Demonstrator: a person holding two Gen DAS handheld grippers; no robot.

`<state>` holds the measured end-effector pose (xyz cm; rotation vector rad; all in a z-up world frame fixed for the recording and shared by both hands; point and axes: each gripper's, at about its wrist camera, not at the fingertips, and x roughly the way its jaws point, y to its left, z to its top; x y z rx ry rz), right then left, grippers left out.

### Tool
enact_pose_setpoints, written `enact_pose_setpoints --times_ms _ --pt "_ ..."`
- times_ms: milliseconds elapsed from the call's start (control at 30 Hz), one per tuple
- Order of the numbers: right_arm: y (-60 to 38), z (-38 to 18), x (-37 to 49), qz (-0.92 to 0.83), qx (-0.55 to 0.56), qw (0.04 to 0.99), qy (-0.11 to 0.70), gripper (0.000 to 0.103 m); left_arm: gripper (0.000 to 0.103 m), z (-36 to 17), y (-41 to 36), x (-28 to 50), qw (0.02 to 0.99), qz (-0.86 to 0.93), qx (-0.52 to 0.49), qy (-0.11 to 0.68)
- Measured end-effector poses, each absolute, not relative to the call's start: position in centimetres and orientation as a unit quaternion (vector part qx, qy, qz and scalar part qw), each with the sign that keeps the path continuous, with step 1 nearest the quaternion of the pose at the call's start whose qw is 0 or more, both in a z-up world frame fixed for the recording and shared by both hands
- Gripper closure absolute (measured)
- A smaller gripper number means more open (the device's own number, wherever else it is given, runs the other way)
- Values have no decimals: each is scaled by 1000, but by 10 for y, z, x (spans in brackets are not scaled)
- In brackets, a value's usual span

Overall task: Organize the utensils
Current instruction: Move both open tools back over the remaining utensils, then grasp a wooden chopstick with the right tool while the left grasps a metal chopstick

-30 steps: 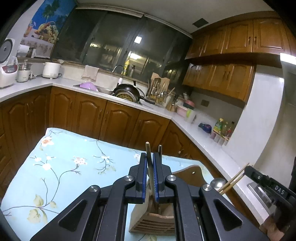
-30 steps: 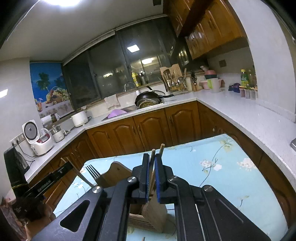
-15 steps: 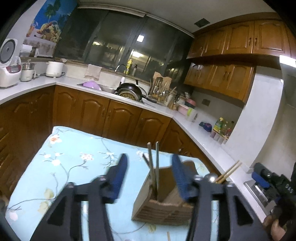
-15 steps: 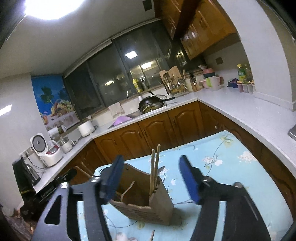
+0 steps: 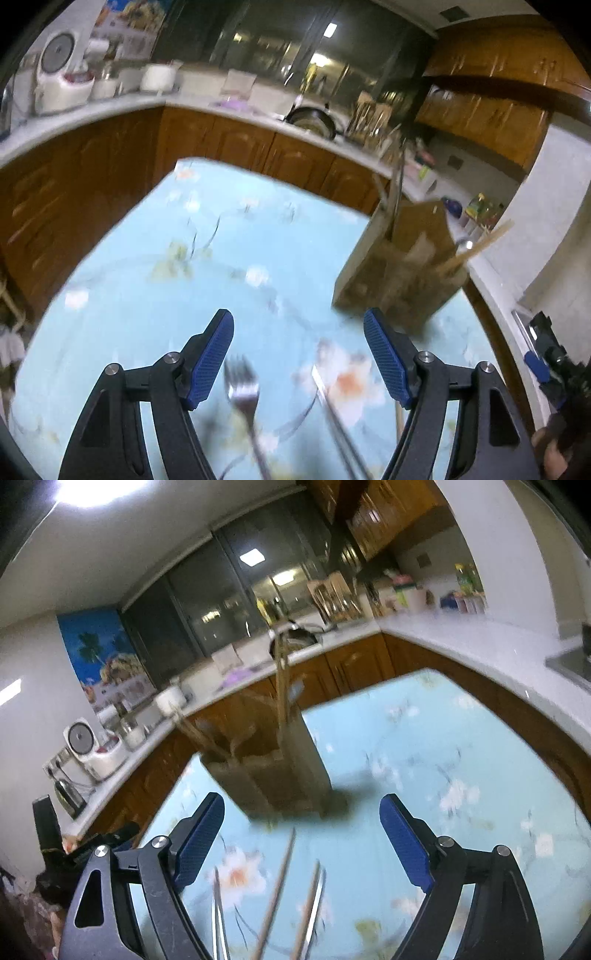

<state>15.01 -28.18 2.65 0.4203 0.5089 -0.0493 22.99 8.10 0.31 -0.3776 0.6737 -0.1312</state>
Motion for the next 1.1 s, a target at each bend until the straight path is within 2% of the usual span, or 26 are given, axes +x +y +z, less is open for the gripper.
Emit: enact_pose_setpoints --times_ms 433,533,733,800,867,1033,1100 --pt "-256 -17 129 -22 175 932 318 16 31 -1 66 210 905 -76 -160 386" --pt "-254 -16 131 -19 167 933 318 23 32 -8 62 213 902 -83 -157 393" --pt "-250 -21 144 -9 165 928 335 46 33 -19 51 228 892 -93 -150 416" --pt "-248 -23 153 -4 164 925 343 52 37 -22 46 235 888 -99 -143 426" --pt "-247 -25 161 0 164 923 350 54 48 -26 41 248 881 -106 -135 440" --pt "-242 -31 188 15 162 917 365 58 62 -33 32 274 869 -114 -122 466" --pt "-241 -34 197 20 161 914 372 61 65 -37 26 289 864 -117 -118 476"
